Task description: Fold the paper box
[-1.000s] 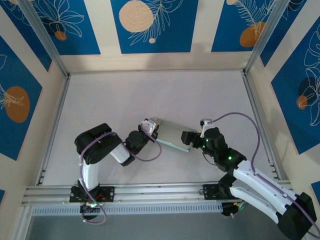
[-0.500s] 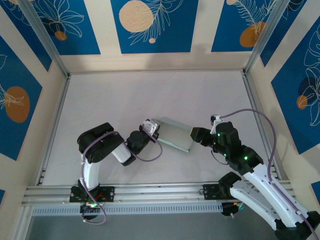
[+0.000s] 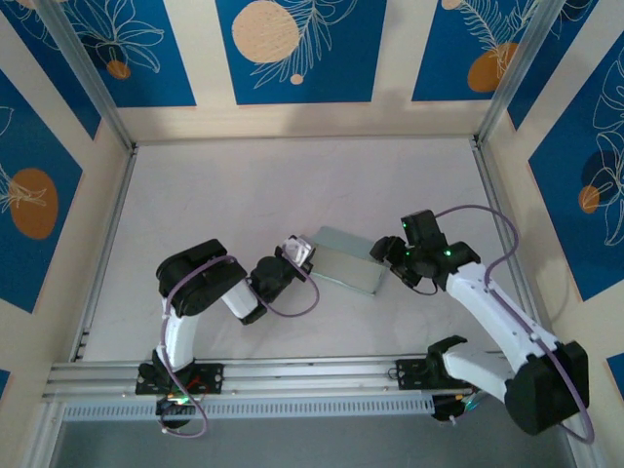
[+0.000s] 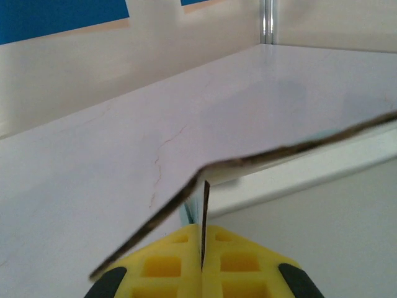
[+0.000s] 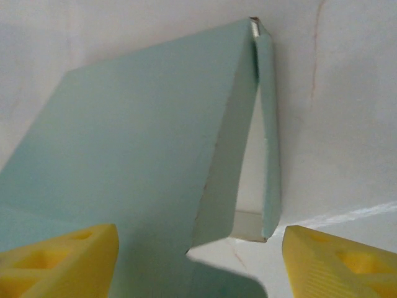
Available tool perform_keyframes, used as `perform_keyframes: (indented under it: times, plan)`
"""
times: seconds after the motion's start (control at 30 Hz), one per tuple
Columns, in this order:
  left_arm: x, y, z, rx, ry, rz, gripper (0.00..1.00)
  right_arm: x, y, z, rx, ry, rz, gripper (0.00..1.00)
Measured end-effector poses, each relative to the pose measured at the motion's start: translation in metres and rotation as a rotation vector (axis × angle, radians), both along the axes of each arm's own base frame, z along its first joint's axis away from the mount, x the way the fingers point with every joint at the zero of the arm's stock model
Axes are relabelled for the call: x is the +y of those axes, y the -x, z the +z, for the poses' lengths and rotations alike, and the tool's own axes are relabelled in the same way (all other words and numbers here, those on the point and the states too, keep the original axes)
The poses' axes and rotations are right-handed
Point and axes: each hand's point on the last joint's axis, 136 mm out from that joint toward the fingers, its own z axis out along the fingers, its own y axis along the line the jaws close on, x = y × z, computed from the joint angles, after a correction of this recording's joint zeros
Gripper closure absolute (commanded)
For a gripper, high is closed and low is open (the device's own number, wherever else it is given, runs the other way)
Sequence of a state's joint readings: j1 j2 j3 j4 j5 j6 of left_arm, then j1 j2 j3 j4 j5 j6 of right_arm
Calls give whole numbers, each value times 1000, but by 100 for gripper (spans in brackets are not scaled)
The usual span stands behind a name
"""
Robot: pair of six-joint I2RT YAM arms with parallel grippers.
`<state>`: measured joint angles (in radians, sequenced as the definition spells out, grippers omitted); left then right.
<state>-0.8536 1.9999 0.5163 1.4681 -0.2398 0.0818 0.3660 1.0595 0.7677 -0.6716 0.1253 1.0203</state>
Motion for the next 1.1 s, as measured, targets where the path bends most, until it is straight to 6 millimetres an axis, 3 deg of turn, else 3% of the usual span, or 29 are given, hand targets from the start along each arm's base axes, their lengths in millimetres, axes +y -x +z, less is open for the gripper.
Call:
perform_keyframes:
  times: [0.17, 0.27, 0.43, 0.67, 1.1]
  plan:
    - [-2, 3, -10, 26, -35, -17, 57, -3, -3, -26, 55, 40, -20, 37]
    - [-5, 7, -13, 39, -39, -37, 49, -5, -4, -40, 81, 62, -26, 40]
    - [-7, 16, -15, 53, -46, -69, 44, -9, -8, -52, 95, 95, -40, 41]
    - [-3, 32, 0, 84, 12, -103, 32, -12, -28, -54, 88, 127, -52, 40]
    - [17, 57, 34, 299, 146, -88, 36, -19, -50, -57, 64, 191, -20, 40]
